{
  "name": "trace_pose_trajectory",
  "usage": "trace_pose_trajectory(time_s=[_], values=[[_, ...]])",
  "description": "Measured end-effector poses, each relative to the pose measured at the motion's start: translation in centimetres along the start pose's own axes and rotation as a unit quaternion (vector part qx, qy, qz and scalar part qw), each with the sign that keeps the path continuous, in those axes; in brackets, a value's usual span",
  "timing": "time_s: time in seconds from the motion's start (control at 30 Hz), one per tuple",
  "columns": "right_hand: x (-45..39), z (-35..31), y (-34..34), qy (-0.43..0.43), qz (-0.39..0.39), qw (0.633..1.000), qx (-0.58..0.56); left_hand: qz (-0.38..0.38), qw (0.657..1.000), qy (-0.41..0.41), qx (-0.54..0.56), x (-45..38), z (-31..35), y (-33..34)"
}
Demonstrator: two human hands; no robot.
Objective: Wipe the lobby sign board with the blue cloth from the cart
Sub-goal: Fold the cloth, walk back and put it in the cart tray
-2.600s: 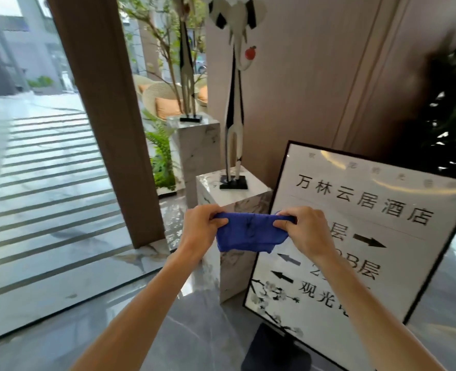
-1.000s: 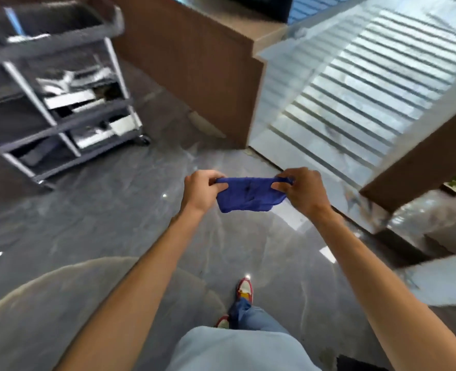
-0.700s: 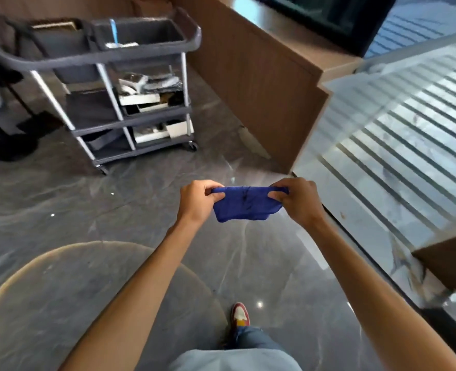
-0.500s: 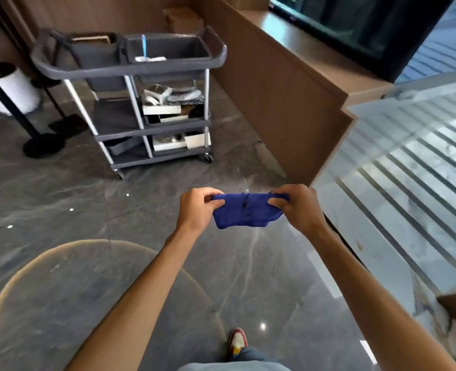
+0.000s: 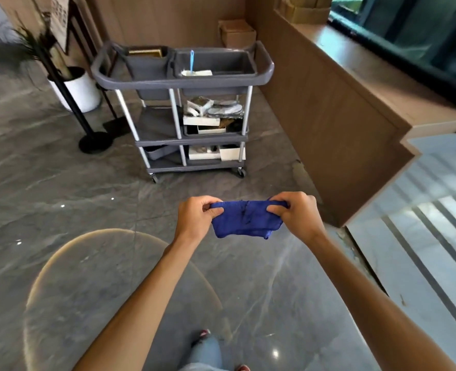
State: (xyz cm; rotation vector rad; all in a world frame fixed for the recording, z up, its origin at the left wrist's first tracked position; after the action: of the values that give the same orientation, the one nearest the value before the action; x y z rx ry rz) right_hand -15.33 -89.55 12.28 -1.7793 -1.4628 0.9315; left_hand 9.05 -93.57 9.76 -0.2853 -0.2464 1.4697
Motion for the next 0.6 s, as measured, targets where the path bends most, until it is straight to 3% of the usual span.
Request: trace_pose_trajectory(time_s=[0.6], values=[[-11.9,-6.4,5.0,-0.007,0.01,1.0,-0.011,0.016,1.0,0.011,0.002,-11.6,-1.4,-7.7]])
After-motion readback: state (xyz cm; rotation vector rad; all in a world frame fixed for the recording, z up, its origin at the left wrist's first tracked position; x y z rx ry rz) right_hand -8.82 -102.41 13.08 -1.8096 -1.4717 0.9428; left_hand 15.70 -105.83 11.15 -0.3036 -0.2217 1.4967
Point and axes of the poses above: each hand's wrist, its own x-axis away from the middle knuckle, its own y-axis out of the palm, z = x × y, the point moved 4 cm from there along -x, towards the middle knuckle, and after that the axes turned 8 degrees about x, right-handed, at the moved point
